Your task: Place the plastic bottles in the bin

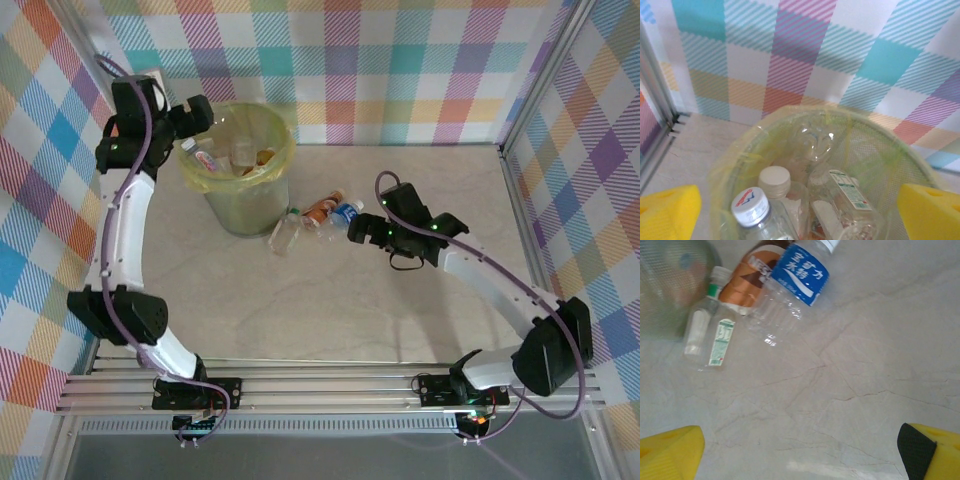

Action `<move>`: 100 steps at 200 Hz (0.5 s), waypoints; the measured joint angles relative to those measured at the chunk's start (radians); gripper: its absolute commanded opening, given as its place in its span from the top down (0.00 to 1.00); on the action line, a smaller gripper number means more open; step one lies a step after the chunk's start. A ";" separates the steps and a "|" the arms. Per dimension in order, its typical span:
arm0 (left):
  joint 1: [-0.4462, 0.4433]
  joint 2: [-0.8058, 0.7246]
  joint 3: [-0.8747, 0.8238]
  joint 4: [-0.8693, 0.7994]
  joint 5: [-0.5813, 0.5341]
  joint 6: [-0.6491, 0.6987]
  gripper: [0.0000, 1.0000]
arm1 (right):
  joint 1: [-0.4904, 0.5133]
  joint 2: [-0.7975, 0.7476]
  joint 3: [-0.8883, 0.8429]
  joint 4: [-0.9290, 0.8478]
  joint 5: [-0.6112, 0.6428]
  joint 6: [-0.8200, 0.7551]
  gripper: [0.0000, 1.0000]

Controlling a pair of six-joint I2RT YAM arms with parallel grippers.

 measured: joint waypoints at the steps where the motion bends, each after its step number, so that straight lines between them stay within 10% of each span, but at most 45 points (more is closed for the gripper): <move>1: 0.000 -0.004 -0.002 0.000 0.000 0.000 0.00 | -0.003 0.005 0.000 0.001 -0.005 0.002 0.00; 100: 0.004 -0.651 -0.759 0.190 -0.013 -0.198 0.00 | -0.041 0.412 0.240 0.039 -0.092 0.051 0.00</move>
